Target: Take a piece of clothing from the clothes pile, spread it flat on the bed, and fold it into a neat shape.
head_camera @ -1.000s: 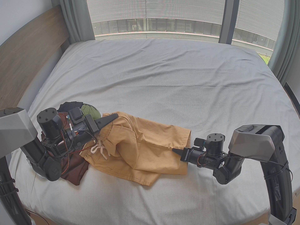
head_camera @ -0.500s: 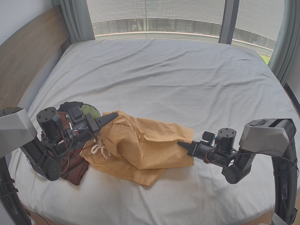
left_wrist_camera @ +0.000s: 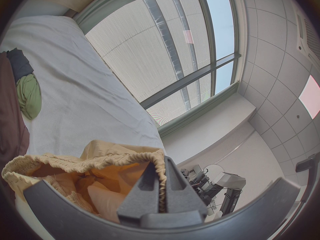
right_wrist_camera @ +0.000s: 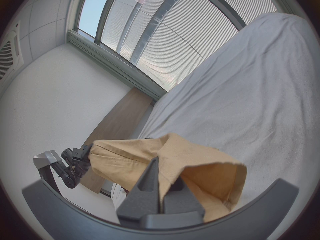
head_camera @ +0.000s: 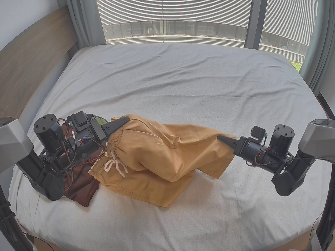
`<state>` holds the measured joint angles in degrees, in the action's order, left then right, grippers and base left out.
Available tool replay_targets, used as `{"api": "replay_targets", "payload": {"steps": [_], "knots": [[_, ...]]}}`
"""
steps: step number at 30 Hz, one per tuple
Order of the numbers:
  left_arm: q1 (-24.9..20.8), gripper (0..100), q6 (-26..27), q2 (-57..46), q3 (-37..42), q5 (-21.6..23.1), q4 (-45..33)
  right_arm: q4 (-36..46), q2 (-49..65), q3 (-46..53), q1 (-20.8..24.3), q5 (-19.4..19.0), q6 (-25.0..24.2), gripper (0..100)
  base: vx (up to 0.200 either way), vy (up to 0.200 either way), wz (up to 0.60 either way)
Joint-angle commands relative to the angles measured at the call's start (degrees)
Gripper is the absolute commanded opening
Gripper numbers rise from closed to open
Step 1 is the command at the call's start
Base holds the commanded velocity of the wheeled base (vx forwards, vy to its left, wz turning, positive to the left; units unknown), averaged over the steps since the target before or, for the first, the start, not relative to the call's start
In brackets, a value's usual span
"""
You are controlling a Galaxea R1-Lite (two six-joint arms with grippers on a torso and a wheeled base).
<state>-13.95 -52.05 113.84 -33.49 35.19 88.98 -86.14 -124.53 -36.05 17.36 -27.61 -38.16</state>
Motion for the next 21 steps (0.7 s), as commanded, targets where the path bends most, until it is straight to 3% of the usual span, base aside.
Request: {"api": "replay_targets", "payload": {"steps": [1, 21], "knots": [[0.06, 0, -0.07, -0.46, 0.00, -0.13, 0.05, 0.36, 5.08, 0.63, -1.89, -1.22, -0.25, 0, 0.000, 0.000, 0.00], [0.06, 0, -3.05, -0.54, -0.44, -1.80, 0.05, 0.97, 13.17, 0.54, -6.72, -3.50, -2.19, 0, 0.000, 0.000, 0.00]]}}
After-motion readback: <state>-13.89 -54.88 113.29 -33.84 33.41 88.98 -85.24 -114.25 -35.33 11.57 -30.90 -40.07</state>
